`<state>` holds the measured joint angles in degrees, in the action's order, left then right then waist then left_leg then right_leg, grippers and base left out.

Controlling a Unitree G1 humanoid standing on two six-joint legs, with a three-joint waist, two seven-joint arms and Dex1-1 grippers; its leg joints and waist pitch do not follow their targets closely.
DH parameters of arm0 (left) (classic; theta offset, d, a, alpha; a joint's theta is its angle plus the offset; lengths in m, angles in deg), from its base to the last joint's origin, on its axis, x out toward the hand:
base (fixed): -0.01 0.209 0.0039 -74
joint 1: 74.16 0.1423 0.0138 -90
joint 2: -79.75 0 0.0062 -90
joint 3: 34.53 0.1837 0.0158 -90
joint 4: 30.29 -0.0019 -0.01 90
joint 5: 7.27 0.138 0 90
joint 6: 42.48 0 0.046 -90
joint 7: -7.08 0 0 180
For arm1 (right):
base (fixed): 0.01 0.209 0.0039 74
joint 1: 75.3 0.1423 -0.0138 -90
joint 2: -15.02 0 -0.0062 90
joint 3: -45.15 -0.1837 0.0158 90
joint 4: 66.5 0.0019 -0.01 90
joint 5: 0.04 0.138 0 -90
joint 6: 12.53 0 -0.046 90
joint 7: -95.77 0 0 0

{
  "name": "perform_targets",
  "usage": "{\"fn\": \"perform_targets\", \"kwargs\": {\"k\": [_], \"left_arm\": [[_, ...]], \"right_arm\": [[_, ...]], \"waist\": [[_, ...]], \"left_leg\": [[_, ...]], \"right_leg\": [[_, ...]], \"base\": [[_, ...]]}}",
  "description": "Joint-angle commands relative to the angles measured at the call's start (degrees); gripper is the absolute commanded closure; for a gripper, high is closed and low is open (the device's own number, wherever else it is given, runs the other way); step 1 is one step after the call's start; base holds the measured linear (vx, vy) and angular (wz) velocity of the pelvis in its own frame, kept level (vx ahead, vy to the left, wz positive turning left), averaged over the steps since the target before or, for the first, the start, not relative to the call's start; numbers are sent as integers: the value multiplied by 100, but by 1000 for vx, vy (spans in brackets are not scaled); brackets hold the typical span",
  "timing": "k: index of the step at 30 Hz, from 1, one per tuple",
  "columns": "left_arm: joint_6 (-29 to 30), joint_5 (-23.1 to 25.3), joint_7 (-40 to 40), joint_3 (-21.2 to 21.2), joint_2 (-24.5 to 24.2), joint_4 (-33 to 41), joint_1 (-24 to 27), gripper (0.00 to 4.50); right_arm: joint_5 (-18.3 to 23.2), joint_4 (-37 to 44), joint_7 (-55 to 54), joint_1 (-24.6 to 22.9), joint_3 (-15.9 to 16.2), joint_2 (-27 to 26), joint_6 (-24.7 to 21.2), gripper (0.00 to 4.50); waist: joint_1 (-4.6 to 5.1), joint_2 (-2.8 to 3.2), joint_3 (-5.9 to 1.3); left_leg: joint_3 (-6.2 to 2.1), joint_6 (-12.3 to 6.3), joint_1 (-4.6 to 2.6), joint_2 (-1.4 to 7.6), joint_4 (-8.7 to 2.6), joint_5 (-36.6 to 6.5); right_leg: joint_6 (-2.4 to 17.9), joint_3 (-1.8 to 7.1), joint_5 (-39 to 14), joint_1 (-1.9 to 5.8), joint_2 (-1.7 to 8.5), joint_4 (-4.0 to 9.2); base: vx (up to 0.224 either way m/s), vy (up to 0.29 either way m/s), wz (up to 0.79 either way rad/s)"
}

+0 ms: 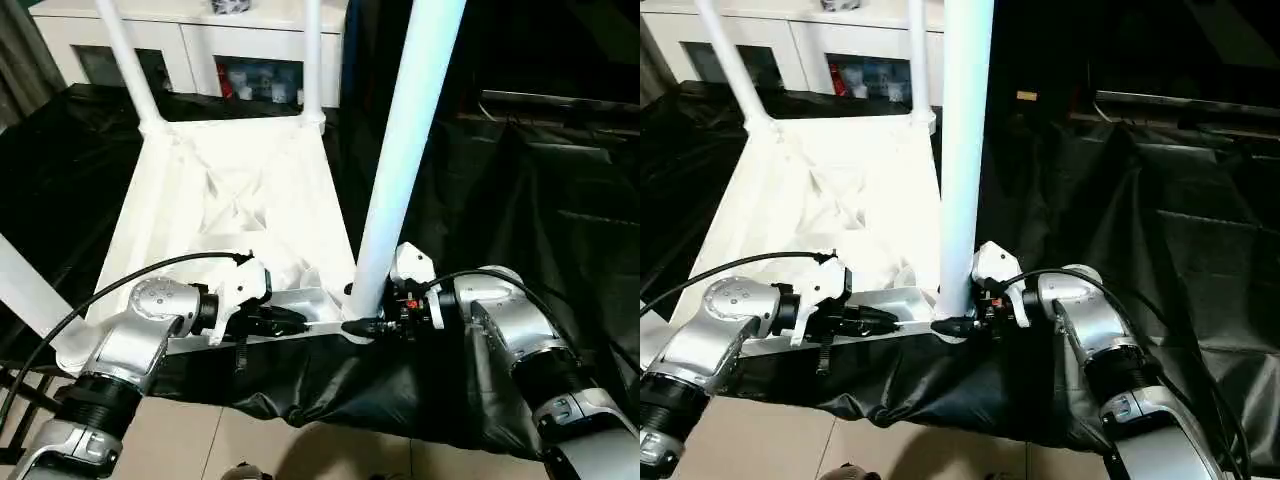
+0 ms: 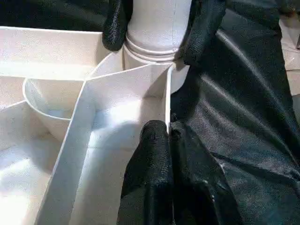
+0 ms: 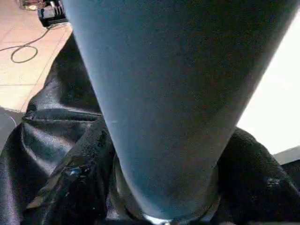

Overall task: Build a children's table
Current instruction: Rotate leg to tighten

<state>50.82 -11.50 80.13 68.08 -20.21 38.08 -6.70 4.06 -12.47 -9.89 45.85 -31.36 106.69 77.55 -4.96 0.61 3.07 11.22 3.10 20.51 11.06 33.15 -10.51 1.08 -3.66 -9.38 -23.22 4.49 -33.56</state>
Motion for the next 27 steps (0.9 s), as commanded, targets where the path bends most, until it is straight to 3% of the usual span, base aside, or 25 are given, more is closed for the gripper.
{"fn": "perform_targets", "kwargs": {"k": [1, 5, 8, 9, 11, 12, 15, 16, 18, 19, 20, 21, 22, 23, 27], "left_arm": [[-30, -2, -79, 73, 37, 112, -43, 450], [68, -1, -297, 20, 146, 82, -72, 450], [82, 173, -722, 33, 331, -43, -154, 450], [133, 215, -930, 26, 442, -78, -195, 450], [273, 266, -1413, 1, 764, -115, -285, 450], [327, 286, -1552, 19, 886, -110, -311, 450], [419, 389, -1932, 93, 1218, -91, -365, 450], [469, 410, -2063, 105, 1341, -100, -390, 450], [503, 491, -2307, 178, 1606, -138, -436, 450], [503, 514, -2339, 193, 1642, -151, -445, 450], [465, 589, -2383, 232, 1689, -184, -462, 450], [422, 687, -2425, 274, 1703, -234, -487, 450], [371, 771, -2447, 310, 1686, -280, -508, 450], [346, 800, -2451, 323, 1671, -302, -516, 450], [269, 838, -2426, 302, 1546, -345, -519, 450]], "right_arm": [[46, 190, 384, -144, 302, -142, -50, 175], [0, 188, 158, -227, 346, -240, -66, 184], [-159, 69, -730, -300, 214, -544, -68, 186], [-252, -19, -1187, -317, 144, -689, -6, 186], [-353, -197, -2161, -348, -41, -1047, -163, 187], [-398, -274, -2573, -351, -112, -1193, -222, 187], [-516, -517, -3788, -309, -330, -1592, -461, 188], [-532, -622, -4234, -265, -438, -1731, -581, 188], [-406, -844, -4818, -148, -679, -2038, -669, 188], [-408, -860, -4861, -132, -688, -2081, -640, 188], [-479, -868, -4917, -111, -661, -2146, -534, 188], [-517, -824, -4911, -100, -639, -2210, -413, 188], [-523, -744, -4855, -101, -611, -2241, -338, 132], [-524, -709, -4831, -101, -593, -2246, -312, 118], [-420, -554, -4643, -126, -582, -2174, -364, 97]], "waist": [[27, 15, -370], [27, 19, -381], [36, 7, -344], [56, -31, -320], [129, -26, -276], [143, -35, -280], [279, -33, -266], [329, -16, -258], [395, -3, -256], [413, 31, -258], [423, 17, -261], [431, 32, -254], [442, 28, -256], [442, 26, -259], [442, 41, -269]], "left_leg": [[-77, -201, -73, 254, -382, -1289], [-76, -203, -64, 250, -374, -1241], [-82, -143, -68, 249, -399, -1419], [-85, -62, -90, 245, -415, -1628], [-136, 158, -145, 210, -432, -2111], [-153, 187, -168, 205, -429, -2186], [-220, 212, -118, 175, -440, -2423], [-229, 219, -136, 175, -437, -2520], [-255, 213, -144, 157, -429, -2687], [-287, 216, -148, 161, -446, -2825], [-301, 200, -135, 158, -453, -2854], [-311, 178, -144, 159, -459, -2967], [-303, 156, -186, 150, -445, -3049], [-304, 148, -191, 152, -447, -3061], [-305, 135, -139, 183, -493, -3008]], "right_leg": [[1349, 251, -1203, 261, 347, 305], [1381, 249, -1104, 274, 346, 293], [1278, 254, -1478, 257, 356, 339], [1170, 261, -1886, 232, 362, 385], [861, 250, -2947, 177, 381, 484], [780, 242, -3126, 169, 388, 506], [455, 184, -3690, 174, 394, 582], [394, 173, -3789, 133, 388, 617], [330, 124, -3910, 128, 385, 668], [299, 79, -3879, 147, 379, 690], [285, 62, -3830, 165, 384, 697], [283, 60, -3780, 145, 381, 713], [306, 64, -3742, 106, 376, 731], [328, 66, -3709, 109, 376, 731], [514, 112, -3230, 145, 378, 666]], "base": [[0, 0, 0], [0, 0, 0], [0, 0, 0], [0, 0, 0], [-25, -4, -2], [-62, -5, -3], [-59, 5, -7], [-52, 13, -10], [0, 0, 0], [0, 0, 0], [0, 0, 0], [0, 0, 0], [0, 0, 0], [0, 0, 0], [0, 0, 0]]}}
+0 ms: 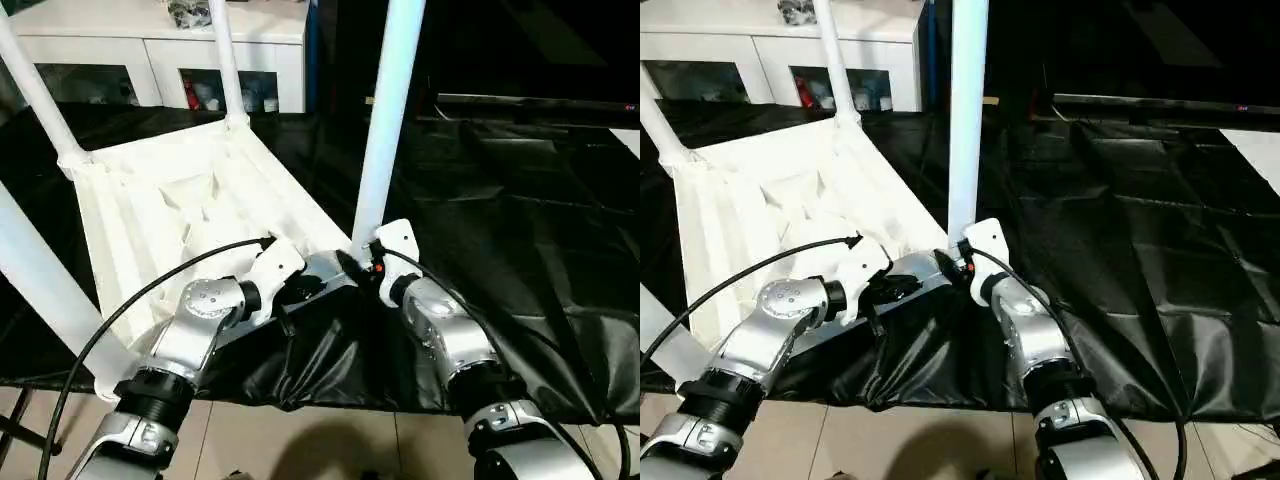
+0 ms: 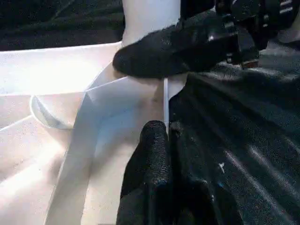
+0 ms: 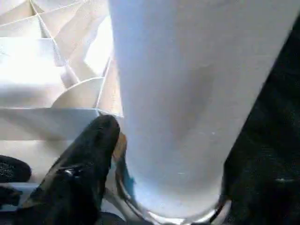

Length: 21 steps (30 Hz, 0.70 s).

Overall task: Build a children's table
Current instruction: Rotate leg to tighten

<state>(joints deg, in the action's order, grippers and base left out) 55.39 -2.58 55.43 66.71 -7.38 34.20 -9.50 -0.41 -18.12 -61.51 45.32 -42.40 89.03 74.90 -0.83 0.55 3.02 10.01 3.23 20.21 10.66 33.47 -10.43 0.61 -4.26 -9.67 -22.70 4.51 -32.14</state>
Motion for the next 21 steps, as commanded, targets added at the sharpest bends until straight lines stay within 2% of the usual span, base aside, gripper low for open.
{"fn": "perform_targets", "kwargs": {"k": [1, 3, 4, 6, 7, 8, 9, 11, 12, 13, 15, 16, 17, 18, 21], "left_arm": [[-238, -65, 105, 391, 162, 28, -226, 450], [-262, -72, 170, 368, 91, 33, -209, 450], [-295, -75, 206, 350, 46, 34, -195, 450], [-346, -89, 292, 322, -21, 28, -170, 450], [-346, -89, 292, 322, -21, 28, -170, 450], [-434, -99, 481, 310, -142, 7, -134, 450], [-434, -99, 481, 310, -142, 7, -134, 450], [-546, -126, 773, 343, -308, 6, -88, 450], [-623, -141, 903, 359, -405, -9, -74, 450], [-704, -184, 1058, 349, -512, -34, -64, 450], [-825, -276, 1251, 299, -625, -73, -59, 450], [-942, -367, 1455, 224, -783, -145, -88, 450], [-943, -368, 1457, 223, -785, -146, -88, 450], [-968, -373, 1460, 189, -837, -193, -118, 450], [-979, -361, 1384, 105, -957, -248, -159, 450]], "right_arm": [[15, 63, 676, -86, 535, -275, -62, 73], [41, 87, 749, -86, 494, -182, -62, 65], [41, 121, 853, -94, 505, -85, -22, 43], [-6, 219, 1034, -137, 570, 109, 62, 30], [-6, 219, 1034, -137, 570, 109, 62, 30], [52, 480, 1459, -254, 609, 395, 62, 30], [52, 480, 1459, -254, 609, 395, 62, 30], [284, 825, 2028, -407, 570, 685, -138, 30], [343, 993, 2328, -503, 585, 856, -142, 30], [378, 1162, 2640, -618, 613, 1076, -120, 30], [449, 1366, 3042, -765, 639, 1364, -152, 30], [536, 1598, 3462, -943, 657, 1728, -166, 30], [537, 1600, 3467, -945, 657, 1732, -166, 30], [573, 1679, 3587, -996, 655, 1852, -170, 30], [675, 1879, 3644, -1051, 586, 1990, -257, 30]], "waist": [[27, 45, -264], [12, 36, -275], [10, 31, -280], [4, 10, -292], [-17, 17, -301], [-24, 21, -301], [-49, 4, -298], [-82, 16, -311], [-135, 14, -323], [-163, -10, -325], [-204, -2, -325], [-223, 27, -361], [-254, 27, -361], [-299, 30, -380], [-317, 40, -400]], "left_leg": [[-180, 124, -107, 223, -527, -3017], [-162, 85, -101, 220, -521, -2932], [-159, 63, -80, 221, -526, -2838], [-134, 35, -70, 229, -521, -2678], [-118, 10, -76, 230, -511, -2572], [-113, -1, -74, 234, -512, -2517], [-99, -58, -62, 234, -510, -2429], [-91, -103, -41, 234, -503, -2232], [-64, -137, -75, 249, -487, -2127], [-48, -172, -70, 242, -471, -2035], [-22, -205, -97, 250, -450, -2007], [-16, -235, -62, 244, -439, -1772], [-13, -263, -52, 245, -437, -1642], [5, -312, -55, 256, -414, -1423], [-2, -391, 4, 257, -397, -1064]], "right_leg": [[587, 182, -3156, 90, 378, 516], [681, 222, -2989, 92, 386, 490], [734, 231, -2873, 114, 389, 470], [820, 251, -2658, 120, 386, 449], [884, 262, -2496, 126, 385, 428], [923, 267, -2415, 128, 386, 419], [923, 273, -2353, 148, 379, 417], [985, 291, -2142, 178, 380, 381], [1030, 310, -1967, 151, 378, 369], [1091, 323, -1773, 156, 360, 335], [1179, 338, -1688, 140, 346, 310], [1250, 335, -1466, 192, 363, 263], [1252, 325, -1368, 212, 356, 269], [1305, 320, -1052, 213, 337, 222], [1460, 290, -527, 263, 334, 148]], "base": [[0, 0, 0], [0, 0, 0], [0, 0, 0], [0, 0, 0], [0, 0, 0], [0, 0, 0], [0, 0, 0], [0, 0, 0], [0, 0, 0], [0, 0, 0], [54, -29, 12], [56, -30, 11], [55, -29, 6], [53, -25, 3], [18, -8, 1]]}}
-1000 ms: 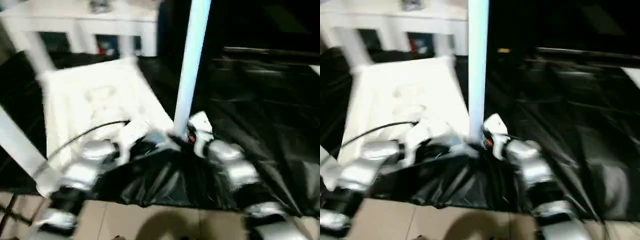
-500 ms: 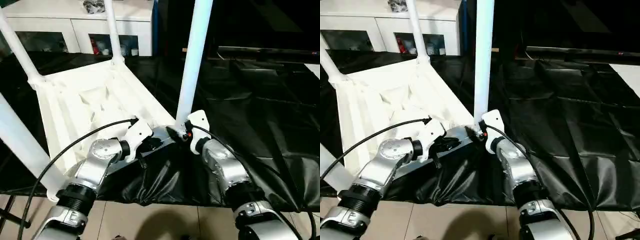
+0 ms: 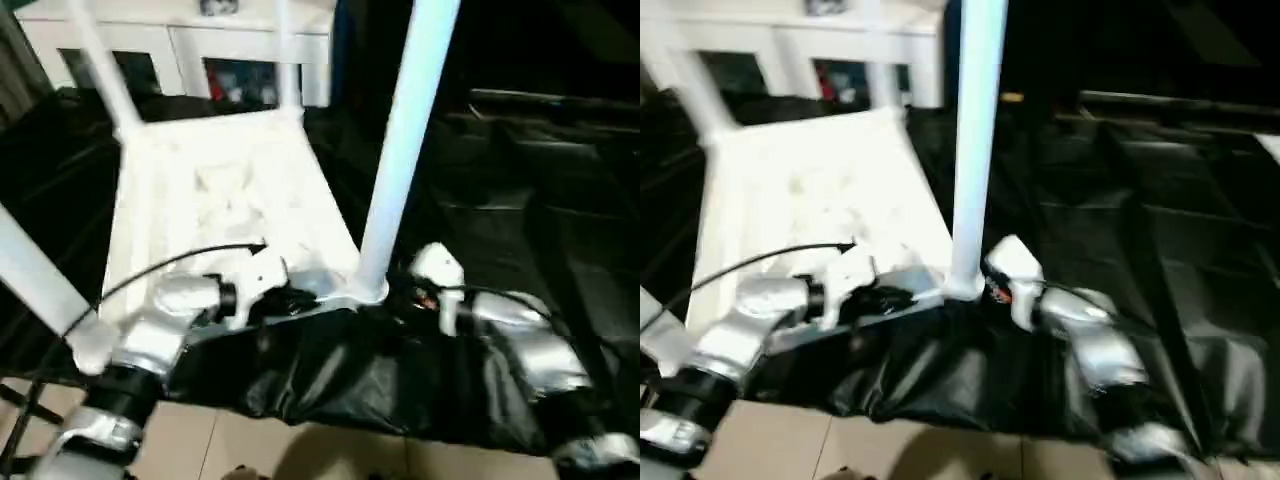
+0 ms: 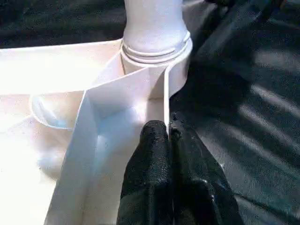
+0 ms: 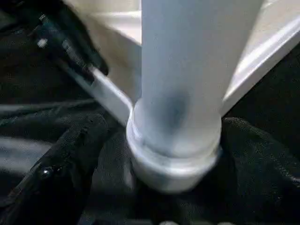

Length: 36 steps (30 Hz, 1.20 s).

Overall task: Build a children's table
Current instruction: Rotate leg to tighten

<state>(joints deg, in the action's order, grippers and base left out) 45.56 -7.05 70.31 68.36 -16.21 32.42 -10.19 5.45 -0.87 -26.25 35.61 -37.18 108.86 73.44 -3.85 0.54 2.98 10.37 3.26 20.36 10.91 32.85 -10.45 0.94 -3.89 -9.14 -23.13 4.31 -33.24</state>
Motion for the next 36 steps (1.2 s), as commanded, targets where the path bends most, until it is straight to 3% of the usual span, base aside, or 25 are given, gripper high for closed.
{"fn": "perform_targets", "kwargs": {"k": [1, 3, 4, 5, 7, 14, 18, 27, 36], "left_arm": [[18, 84, -135, -67, -86, -63, -88, 450], [52, 1, -203, -134, -57, -5, -78, 450], [106, -39, -197, -154, -44, 19, -73, 450], [187, -99, -186, -185, -24, 55, -65, 407], [542, -371, 113, -193, -39, 307, 28, 407], [477, -378, 47, -173, 14, 252, -52, 351], [460, -300, -41, -143, 24, 225, -89, 319], [852, -543, 417, -27, -158, 250, 98, 319], [492, -193, 139, 25, -205, -355, -94, 319]], "right_arm": [[96, 195, 101, -85, 52, 7, -140, 30], [115, 302, 73, -104, 60, -30, -193, 30], [118, 321, 65, -110, 62, -40, -198, 30], [122, 350, 54, -117, 64, -55, -206, 21], [191, 544, -20, -189, 105, -143, -309, 21], [224, 694, -26, -263, 163, -159, -397, 21], [227, 713, -11, -275, 166, -157, -425, 21], [213, 688, -66, -272, 229, -144, -441, 21], [198, 707, -38, -257, 268, -142, -421, 21]], "waist": [[-14, 33, -388], [-6, 35, -371], [12, 29, -354], [20, 32, -350], [36, 25, -332], [48, 31, -347], [44, 21, -341], [46, 51, -355], [50, 47, -351]], "left_leg": [[-38, -378, -14, 235, -339, -1103], [-40, -330, -15, 238, -355, -1249], [-51, -232, -29, 237, -374, -1475], [-52, -200, -31, 236, -379, -1528], [-64, -120, -37, 235, -395, -1678], [-63, -171, -25, 231, -386, -1498], [-60, -180, -28, 225, -380, -1469], [-62, -132, -30, 224, -377, -1456], [-69, -92, -57, 216, -382, -1612]], "right_leg": [[1436, 249, -660, 306, 355, 270], [1402, 244, -936, 303, 361, 301], [1313, 243, -1381, 295, 367, 342], [1283, 245, -1502, 292, 368, 350], [1165, 253, -1853, 275, 378, 386], [1218, 258, -1456, 279, 357, 357], [1205, 258, -1503, 279, 363, 363], [1263, 255, -1384, 292, 361, 339], [1148, 253, -1660, 285, 360, 377]], "base": [[0, 0, 0], [0, 0, 0], [0, 0, 0], [0, 0, 0], [0, 0, 0], [0, 0, 0], [0, 0, 0], [0, 0, 0], [0, 0, 0]]}}
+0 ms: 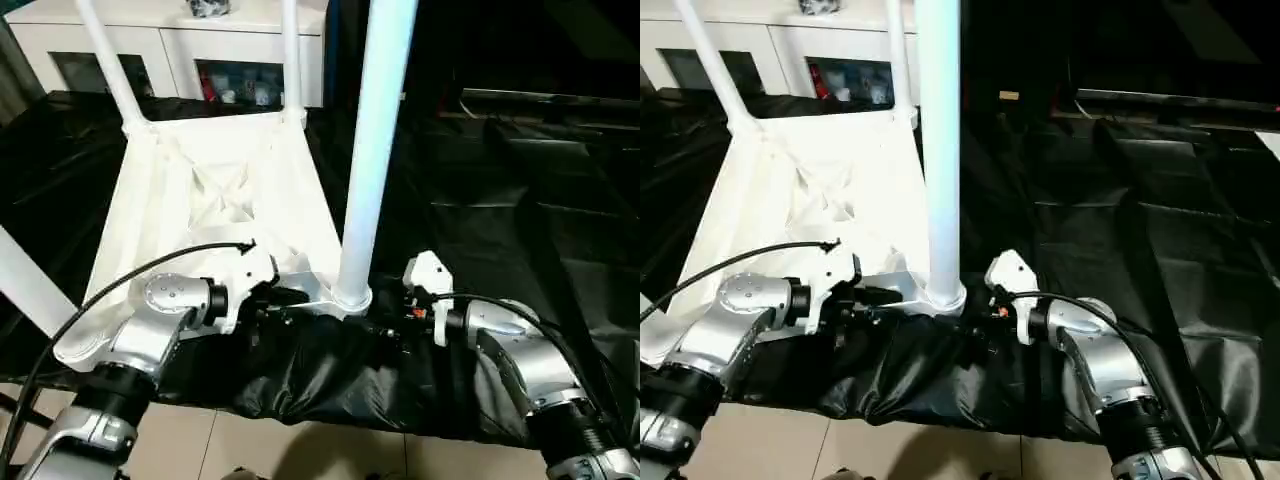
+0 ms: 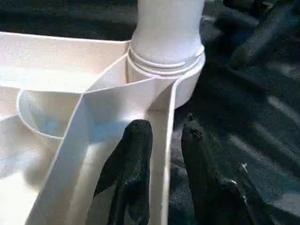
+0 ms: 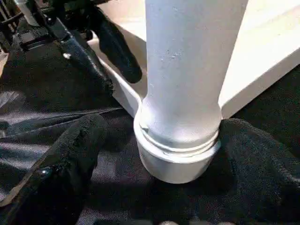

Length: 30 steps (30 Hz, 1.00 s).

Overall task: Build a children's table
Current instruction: Rotate leg to tighten

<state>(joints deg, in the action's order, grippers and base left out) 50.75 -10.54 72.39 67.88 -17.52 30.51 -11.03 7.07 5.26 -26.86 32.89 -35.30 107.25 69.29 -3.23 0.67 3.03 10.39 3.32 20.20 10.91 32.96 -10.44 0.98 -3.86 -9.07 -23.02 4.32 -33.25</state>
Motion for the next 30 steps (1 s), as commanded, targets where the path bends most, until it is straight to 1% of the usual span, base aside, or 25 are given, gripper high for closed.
{"fn": "perform_targets", "kwargs": {"k": [1, 2, 4, 5, 8, 9, 10, 14, 16, 17, 21, 22, 23, 24, 25, 26, 28, 30], "left_arm": [[-45, 154, -65, 76, -92, -203, -28, 319], [-46, 151, -63, 75, -95, -209, -30, 319], [-43, 152, -8, 97, -141, -254, -46, 319], [-57, 162, 7, 107, -154, -262, -47, 346], [-105, 196, 165, 166, -245, -288, -50, 354], [-108, 198, 175, 170, -250, -290, -51, 373], [-142, 219, 238, 197, -275, -331, -64, 389], [-174, 252, 399, 270, -334, -358, -56, 407], [-155, 241, 418, 277, -338, -364, -57, 442], [-139, 232, 434, 285, -343, -369, -59, 442], [-143, 216, 460, 284, -349, -391, -77, 448], [-135, 197, 471, 271, -345, -390, -85, 448], [-135, 196, 472, 271, -345, -390, -86, 448], [-137, 197, 476, 273, -348, -387, -90, 449], [-118, 194, 478, 274, -350, -377, -93, 449], [-111, 193, 478, 276, -349, -369, -97, 449], [-69, 179, 477, 284, -329, -326, -93, 449], [-71, 179, 451, 293, -304, -288, -79, 449]], "right_arm": [[36, 99, 30, 12, 89, 18, -3, 21], [37, 99, 30, 11, 91, 19, -3, 21], [30, 102, 49, 1, 113, 25, 9, 21], [29, 103, 52, -1, 117, 26, 11, 21], [31, 115, 64, -15, 127, 26, 22, 21], [31, 115, 64, -15, 127, 27, 23, 21], [31, 114, 68, -13, 126, 32, 28, 21], [24, 106, 71, -9, 127, 42, 34, 21], [28, 104, 74, -2, 126, 44, 33, 21], [31, 101, 77, 4, 126, 46, 32, 21], [28, 66, 95, 36, 144, 47, 41, 21], [116, 44, 139, 72, 116, 9, -84, 21], [131, 41, 145, 77, 111, 3, -105, 21], [203, 25, 174, 102, 85, -26, -208, 10], [128, -30, 120, 164, 122, -54, -139, 10], [92, -50, 95, 194, 143, -70, -92, 10], [54, -70, 15, 280, 166, -175, 109, 10], [-37, -140, -166, 350, 158, -233, 273, 10]], "waist": [[-12, 32, -362], [-13, 41, -360], [-16, 40, -362], [-13, 37, -362], [-4, 47, -367], [-2, 43, -367], [1, 53, -365], [7, 53, -368], [7, 56, -365], [9, 45, -362], [13, 56, -366], [16, 55, -370], [15, 56, -372], [14, 56, -370], [14, 56, -371], [11, 87, -371], [30, 68, -371], [34, 72, -369]], "left_leg": [[-74, -99, -32, 217, -393, -1568], [-73, -104, -33, 216, -391, -1554], [-71, -110, -31, 220, -390, -1541], [-70, -109, -29, 217, -388, -1544], [-73, -108, -26, 218, -388, -1516], [-74, -109, -23, 217, -387, -1507], [-71, -113, -25, 215, -385, -1524], [-66, -108, -34, 219, -383, -1533], [-67, -96, -34, 217, -383, -1577], [-67, -90, -31, 215, -382, -1586], [-72, -82, -32, 217, -385, -1569], [-71, -86, -31, 217, -382, -1551], [-69, -94, -30, 214, -379, -1539], [-68, -104, -30, 217, -379, -1527], [-67, -107, -25, 217, -377, -1522], [-70, -94, -32, 218, -380, -1546], [-71, -63, -32, 215, -381, -1596], [-76, -49, -44, 223, -386, -1612]], "right_leg": [[1148, 252, -1625, 286, 363, 371], [1153, 252, -1602, 281, 362, 370], [1192, 251, -1542, 282, 361, 363], [1190, 250, -1543, 284, 359, 359], [1206, 251, -1493, 291, 362, 352], [1209, 250, -1484, 293, 361, 348], [1216, 249, -1505, 292, 360, 353], [1248, 249, -1464, 286, 354, 343], [1241, 249, -1545, 288, 360, 349], [1232, 252, -1583, 289, 361, 353], [1221, 251, -1582, 287, 359, 349], [1246, 251, -1508, 289, 356, 339], [1259, 252, -1483, 294, 355, 341], [1269, 251, -1461, 293, 355, 337], [1280, 250, -1452, 294, 355, 333], [1284, 247, -1472, 288, 359, 333], [1271, 248, -1547, 284, 366, 340], [1265, 253, -1564, 271, 367, 341]], "base": [[0, 0, 0], [0, 0, 0], [0, 0, 0], [0, 0, 0], [0, 0, 0], [0, 0, 0], [0, 0, 0], [0, 0, 0], [0, 0, 0], [0, 0, 0], [0, 0, 0], [0, 0, 0], [0, 0, 0], [0, 0, 0], [0, 0, 0], [0, 0, 0], [0, 0, 0], [0, 0, 0]]}}
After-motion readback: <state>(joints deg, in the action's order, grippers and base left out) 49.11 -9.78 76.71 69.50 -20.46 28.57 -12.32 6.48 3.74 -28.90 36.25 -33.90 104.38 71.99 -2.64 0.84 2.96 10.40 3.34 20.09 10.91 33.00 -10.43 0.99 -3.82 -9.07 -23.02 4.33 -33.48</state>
